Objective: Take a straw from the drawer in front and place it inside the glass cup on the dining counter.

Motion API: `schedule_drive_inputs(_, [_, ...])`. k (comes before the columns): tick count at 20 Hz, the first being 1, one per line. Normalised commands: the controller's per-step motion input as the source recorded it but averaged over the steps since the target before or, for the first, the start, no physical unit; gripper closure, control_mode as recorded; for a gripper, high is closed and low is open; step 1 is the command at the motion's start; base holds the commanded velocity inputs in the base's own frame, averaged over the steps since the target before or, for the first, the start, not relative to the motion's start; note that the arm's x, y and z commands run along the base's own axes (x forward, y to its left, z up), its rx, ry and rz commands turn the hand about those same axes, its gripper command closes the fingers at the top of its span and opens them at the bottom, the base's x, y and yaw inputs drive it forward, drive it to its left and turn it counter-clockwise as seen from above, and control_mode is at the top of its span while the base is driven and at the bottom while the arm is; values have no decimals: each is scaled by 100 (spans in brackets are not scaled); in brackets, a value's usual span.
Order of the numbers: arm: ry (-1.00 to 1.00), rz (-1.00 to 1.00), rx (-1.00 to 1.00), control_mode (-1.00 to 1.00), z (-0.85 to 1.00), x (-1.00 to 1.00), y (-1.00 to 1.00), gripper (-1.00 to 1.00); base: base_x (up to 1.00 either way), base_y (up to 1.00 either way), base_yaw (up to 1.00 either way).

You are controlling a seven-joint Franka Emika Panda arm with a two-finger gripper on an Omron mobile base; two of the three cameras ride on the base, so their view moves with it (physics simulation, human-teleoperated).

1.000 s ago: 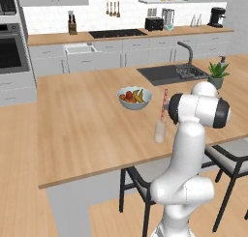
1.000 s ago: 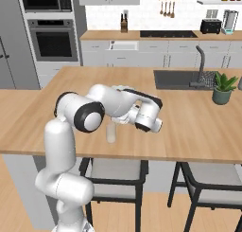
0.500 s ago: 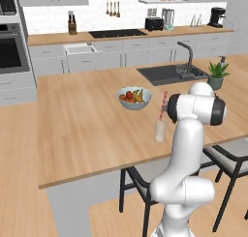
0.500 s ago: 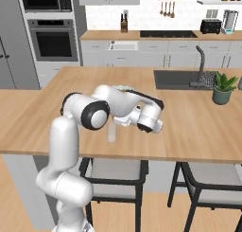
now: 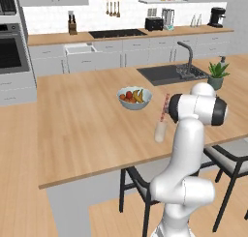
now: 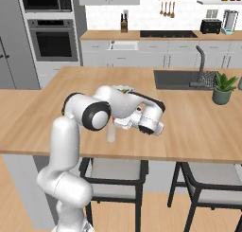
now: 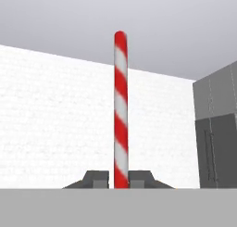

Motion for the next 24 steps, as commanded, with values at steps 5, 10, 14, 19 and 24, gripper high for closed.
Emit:
schedule_drive_inputs(5, [-4, 0, -12, -100, -34, -1, 7, 100, 0, 0, 0])
schedule_drive_inputs(10, [-4, 0, -16, -100, -44, 14, 21, 100, 0, 0, 0])
schedule_drive_inputs(14, [-7, 0, -3, -100, -9, 3, 6, 100, 0, 0, 0])
schedule_drive_inputs(19, [-19, 0, 1, -100, 7, -26, 0, -100, 0, 0, 0])
schedule_drive_inputs(24, [-22, 0, 1, -100, 4, -29, 0, -100, 0, 0, 0])
